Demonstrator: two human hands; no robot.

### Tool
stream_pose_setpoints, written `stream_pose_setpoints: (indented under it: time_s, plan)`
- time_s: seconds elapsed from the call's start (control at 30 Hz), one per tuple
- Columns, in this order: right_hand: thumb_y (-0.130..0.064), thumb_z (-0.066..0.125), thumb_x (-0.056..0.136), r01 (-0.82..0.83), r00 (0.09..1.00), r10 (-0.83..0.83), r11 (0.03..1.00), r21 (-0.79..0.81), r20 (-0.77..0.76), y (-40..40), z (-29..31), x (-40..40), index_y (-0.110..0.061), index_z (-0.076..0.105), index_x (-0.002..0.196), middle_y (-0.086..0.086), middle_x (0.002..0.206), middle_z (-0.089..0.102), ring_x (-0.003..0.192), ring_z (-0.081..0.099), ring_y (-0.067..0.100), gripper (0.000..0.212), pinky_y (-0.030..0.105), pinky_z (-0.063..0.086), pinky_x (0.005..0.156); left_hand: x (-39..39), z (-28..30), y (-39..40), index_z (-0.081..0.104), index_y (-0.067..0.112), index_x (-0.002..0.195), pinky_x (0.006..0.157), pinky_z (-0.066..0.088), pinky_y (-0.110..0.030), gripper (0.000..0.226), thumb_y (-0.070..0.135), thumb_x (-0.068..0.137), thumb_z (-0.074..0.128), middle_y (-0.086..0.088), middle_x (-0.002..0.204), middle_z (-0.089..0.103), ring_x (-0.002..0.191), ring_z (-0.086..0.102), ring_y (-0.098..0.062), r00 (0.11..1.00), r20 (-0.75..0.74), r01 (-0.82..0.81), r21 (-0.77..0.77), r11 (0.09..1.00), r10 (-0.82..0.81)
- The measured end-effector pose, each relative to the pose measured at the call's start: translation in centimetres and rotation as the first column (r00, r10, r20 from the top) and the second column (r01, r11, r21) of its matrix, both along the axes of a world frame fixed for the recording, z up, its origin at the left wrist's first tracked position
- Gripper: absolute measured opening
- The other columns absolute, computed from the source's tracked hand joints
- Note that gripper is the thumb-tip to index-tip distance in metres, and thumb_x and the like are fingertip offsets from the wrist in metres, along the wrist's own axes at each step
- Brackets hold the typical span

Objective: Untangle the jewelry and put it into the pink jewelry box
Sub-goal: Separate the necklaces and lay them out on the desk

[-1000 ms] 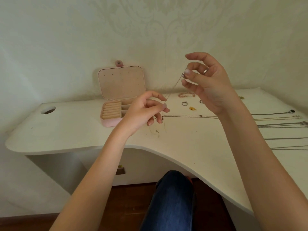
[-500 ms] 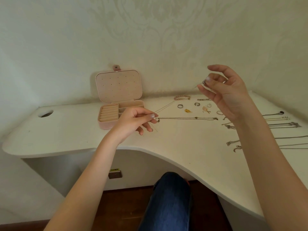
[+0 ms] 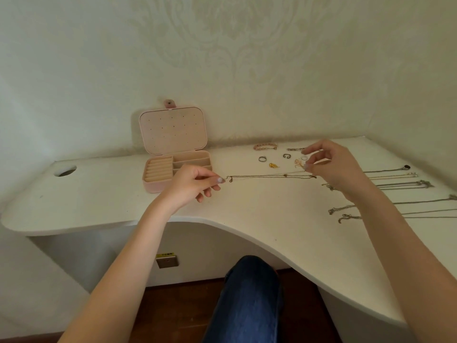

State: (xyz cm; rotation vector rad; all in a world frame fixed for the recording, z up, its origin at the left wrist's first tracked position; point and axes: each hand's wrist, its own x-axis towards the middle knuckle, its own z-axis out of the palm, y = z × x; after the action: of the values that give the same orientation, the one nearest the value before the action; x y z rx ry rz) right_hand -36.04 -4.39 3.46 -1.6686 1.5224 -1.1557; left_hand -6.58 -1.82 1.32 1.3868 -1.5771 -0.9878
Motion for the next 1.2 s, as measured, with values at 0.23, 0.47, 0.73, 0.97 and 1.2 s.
stream_pose_setpoints:
  time_s: [0.23,0.47,0.73,0.97,1.2]
  plan:
    - [-0.003,0.067,0.08,0.072,0.983,-0.065,0.997,0.039,-0.169,-0.7,-1.5,-0.2,-0.02,0.064,0.091,-0.002,0.074,0.064,0.066,0.054,0.006,0.021,0.019,0.036,0.057,0.1,-1.0,-2.0,0.067,0.014,0.087,0.049,0.039,-0.019,0.012,0.009,0.091,0.057,0.0,0.07,0.068,0.049,0.046,-0.003,0.998,0.068,0.014,-0.026,1.0,-0.012]
    - [-0.004,0.068,0.079,0.07,0.986,-0.059,0.995,0.066,-0.158,-1.1,-1.8,-0.2,-0.02,0.065,0.092,-0.004,0.074,0.063,0.065,0.053,0.003,0.02,0.019,0.035,0.056,-0.2,-2.0,-2.6,0.064,0.013,0.075,0.043,0.039,-0.018,0.02,0.03,0.082,0.07,-0.001,0.059,0.069,0.041,0.049,-0.008,0.967,0.247,-0.048,-0.072,0.996,0.065]
    - [-0.007,0.069,0.081,-0.011,1.0,0.01,1.0,0.02,0.015,-0.7,-0.9,0.1,-0.018,0.065,0.094,-0.001,0.078,0.064,0.065,0.057,0.007,0.017,0.017,0.036,0.053,0.2,-1.8,-2.1,0.067,0.013,0.088,0.034,0.029,-0.02,0.039,0.038,0.099,0.038,-0.009,0.056,0.063,0.034,0.045,-0.014,0.989,0.061,-0.127,-0.07,0.989,0.131]
    - [-0.006,0.069,0.083,-0.033,0.989,0.037,0.999,-0.035,0.143,0.0,-0.1,0.7,-0.013,0.066,0.098,-0.001,0.079,0.062,0.052,0.051,-0.006,0.017,0.005,0.028,0.037,-2.5,-1.8,0.0,0.067,0.019,0.107,0.071,0.045,-0.014,0.024,0.029,0.096,0.048,0.011,0.092,0.067,0.074,0.059,0.006,0.969,0.227,-0.022,-0.317,0.948,0.099]
    - [-0.005,0.069,0.081,-0.011,0.987,0.02,0.998,-0.054,0.161,-0.2,-0.2,0.2,-0.023,0.065,0.088,-0.004,0.076,0.064,0.067,0.058,0.009,0.02,0.015,0.041,0.057,-4.6,-3.3,0.1,0.043,0.024,0.139,0.114,0.025,-0.036,0.044,0.041,0.099,0.036,0.01,0.145,0.041,0.136,0.033,-0.008,0.656,0.742,0.434,-0.218,0.874,-0.141]
